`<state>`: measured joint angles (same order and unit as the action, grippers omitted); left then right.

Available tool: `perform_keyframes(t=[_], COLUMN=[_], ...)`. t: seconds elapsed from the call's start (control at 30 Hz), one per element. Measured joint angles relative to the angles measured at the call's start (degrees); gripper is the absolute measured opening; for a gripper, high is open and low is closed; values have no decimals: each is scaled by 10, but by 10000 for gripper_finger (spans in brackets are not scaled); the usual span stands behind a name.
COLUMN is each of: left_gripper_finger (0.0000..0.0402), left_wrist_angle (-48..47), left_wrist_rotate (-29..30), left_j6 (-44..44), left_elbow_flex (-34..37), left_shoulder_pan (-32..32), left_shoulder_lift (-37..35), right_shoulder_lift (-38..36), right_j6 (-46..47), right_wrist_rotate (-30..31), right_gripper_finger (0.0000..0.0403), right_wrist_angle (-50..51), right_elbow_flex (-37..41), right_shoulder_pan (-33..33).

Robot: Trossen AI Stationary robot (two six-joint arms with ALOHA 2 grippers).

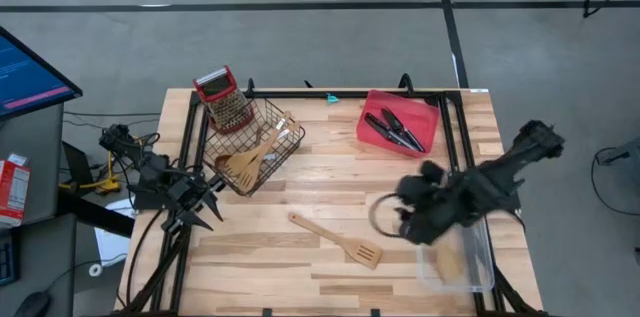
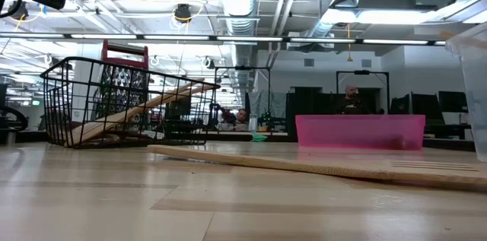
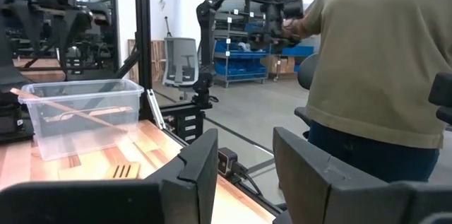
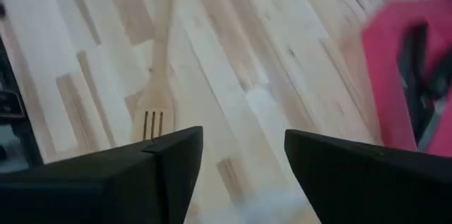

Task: Pick & Place Kitchen Items
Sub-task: Put the brown spatula into the transparent bin

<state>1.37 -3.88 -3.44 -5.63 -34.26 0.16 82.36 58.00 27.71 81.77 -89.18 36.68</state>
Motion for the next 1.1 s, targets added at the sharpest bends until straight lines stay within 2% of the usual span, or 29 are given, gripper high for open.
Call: perform_keyframes(t=[0.1, 0.2, 0.47, 0.63, 0.93, 1.1], left_gripper_finger=[117, 117, 117, 117, 117, 117], left_wrist_angle=[1, 1, 1, 2, 6, 9], left_wrist_rotate=[0, 0, 0, 0, 0, 0], left_j6=[0, 0, 0, 0, 0, 0], left_elbow_flex=[0, 0, 0, 0, 0, 0], left_shoulder_pan=[0, 0, 0, 0, 0, 0], left_shoulder_lift=[0, 0, 0, 0, 3, 6], right_shoulder_lift=[46, 101, 250, 319, 408, 466], right_j6=[-119, -197, -295, -311, -310, -316], right_wrist_rotate=[-39, -59, -102, -104, -112, -118], right_gripper_finger=[209, 209, 257, 271, 271, 271], right_wrist_angle=[-42, -60, -61, -117, -294, -332], right_elbow_flex=[-22, -49, -122, -155, -197, -216], right_shoulder_pan=[-55, -97, -158, -170, -182, -193])
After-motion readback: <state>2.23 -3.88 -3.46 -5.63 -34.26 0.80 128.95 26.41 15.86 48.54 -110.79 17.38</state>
